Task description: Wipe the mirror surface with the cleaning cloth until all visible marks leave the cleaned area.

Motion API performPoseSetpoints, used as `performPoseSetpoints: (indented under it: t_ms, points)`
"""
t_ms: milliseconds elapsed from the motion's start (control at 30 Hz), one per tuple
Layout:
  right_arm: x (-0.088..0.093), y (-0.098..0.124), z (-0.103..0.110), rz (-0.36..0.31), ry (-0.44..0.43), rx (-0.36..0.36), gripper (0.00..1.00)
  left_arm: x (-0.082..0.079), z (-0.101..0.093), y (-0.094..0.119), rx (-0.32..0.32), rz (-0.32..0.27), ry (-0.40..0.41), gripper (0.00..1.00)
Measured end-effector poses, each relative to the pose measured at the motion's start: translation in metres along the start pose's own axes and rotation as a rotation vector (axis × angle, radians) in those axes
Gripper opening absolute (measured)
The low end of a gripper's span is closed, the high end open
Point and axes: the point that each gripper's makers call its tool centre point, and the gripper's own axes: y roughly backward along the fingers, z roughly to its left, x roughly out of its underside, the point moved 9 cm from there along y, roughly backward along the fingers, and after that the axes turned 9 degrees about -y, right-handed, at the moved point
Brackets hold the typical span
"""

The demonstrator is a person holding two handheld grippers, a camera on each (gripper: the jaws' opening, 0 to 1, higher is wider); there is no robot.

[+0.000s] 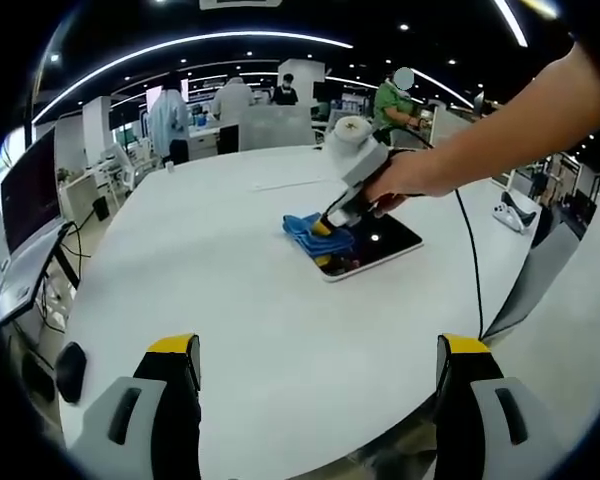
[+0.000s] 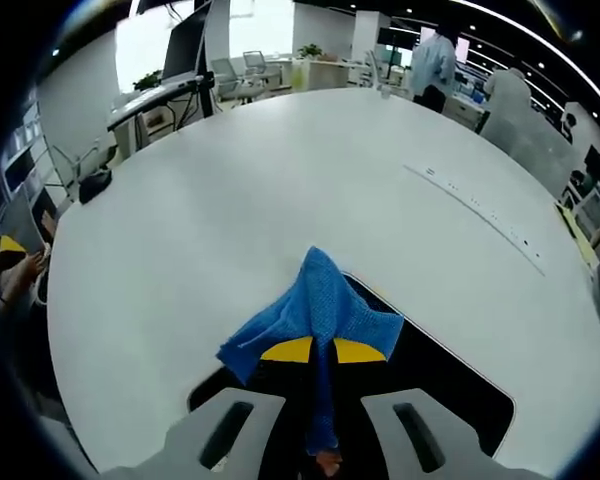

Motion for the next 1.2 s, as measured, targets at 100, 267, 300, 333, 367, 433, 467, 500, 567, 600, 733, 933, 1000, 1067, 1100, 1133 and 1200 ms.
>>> performPoseSetpoints:
  t_ms: [100, 267, 300, 333, 367, 433, 467, 500, 567, 600, 733, 933, 1000, 1067, 1100, 1133, 1200]
  points:
    - [0.0013, 0.0017, 0.0015, 0.000, 0.001, -0.002, 0.01, 0.0003, -0.0003, -0.0001, 0.000, 0.004, -0.001, 0.99]
    - [0.0008, 0.0004, 0.0013, 0.001, 0.004, -0.001, 0.01, 0.0004, -0.0003, 0.0004, -0.001, 0.006, -0.001, 0.99]
    - [0.0008, -0.0001, 0.0011, 0.002, 0.003, -0.002, 0.01, 0.0003, -0.0003, 0.0004, -0.001, 0.006, -0.002, 0.99]
    - [0.0008, -0.0002, 0.0012, 0.003, 0.003, -0.002, 0.01, 0.0002, -0.0002, 0.0006, -0.002, 0.005, -0.002, 0.99]
    - [0.0010, -0.0002, 0.0012, 0.004, 0.004, -0.002, 0.01, 0.0000, -0.0003, 0.0009, -0.002, 0.005, -0.001, 0.99]
    - [0.0012, -0.0006, 0.0011, 0.008, 0.007, -0.004, 0.01, -0.0003, -0.0004, 0.0013, -0.002, 0.003, -0.004, 0.99]
    - [0.0013, -0.0009, 0.0011, 0.009, 0.005, -0.005, 0.01, -0.0001, -0.0007, 0.0014, 0.000, 0.005, -0.003, 0.99]
    - [0.0012, -0.0011, 0.0011, 0.010, 0.005, -0.005, 0.01, 0.0001, -0.0007, 0.0014, 0.000, 0.005, -0.004, 0.99]
    - [0.0017, -0.0014, 0.0013, 0.011, 0.003, -0.005, 0.01, 0.0005, -0.0007, 0.0015, 0.001, 0.007, -0.006, 0.99]
    - [0.0017, -0.0015, 0.0013, 0.011, 0.003, -0.006, 0.01, 0.0005, -0.0008, 0.0016, 0.001, 0.007, -0.005, 0.99]
    - [0.0026, -0.0009, 0.0031, 0.018, 0.000, -0.005, 0.01, 0.0001, -0.0018, 0.0025, 0.002, 0.008, -0.009, 0.99]
    - [0.0027, 0.0016, 0.0053, 0.031, -0.010, -0.002, 0.02, 0.0013, -0.0026, 0.0038, 0.003, 0.012, -0.013, 0.99]
    - [0.0029, 0.0029, 0.0062, 0.037, -0.014, -0.001, 0.02, 0.0019, -0.0026, 0.0043, 0.003, 0.013, -0.012, 0.99]
    - [0.0013, 0.0004, 0.0058, 0.044, -0.012, 0.002, 0.02, 0.0022, -0.0029, 0.0049, 0.000, 0.014, -0.012, 0.99]
    - [0.0010, -0.0002, 0.0055, 0.046, -0.014, 0.004, 0.02, 0.0024, -0.0032, 0.0049, 0.000, 0.013, -0.012, 0.99]
    - [0.0012, 0.0006, 0.0058, 0.046, -0.014, 0.004, 0.02, 0.0027, -0.0035, 0.0050, 0.000, 0.014, -0.011, 0.99]
    - [0.0014, 0.0010, 0.0055, 0.045, -0.015, 0.001, 0.02, 0.0031, -0.0043, 0.0051, 0.000, 0.016, -0.011, 0.99]
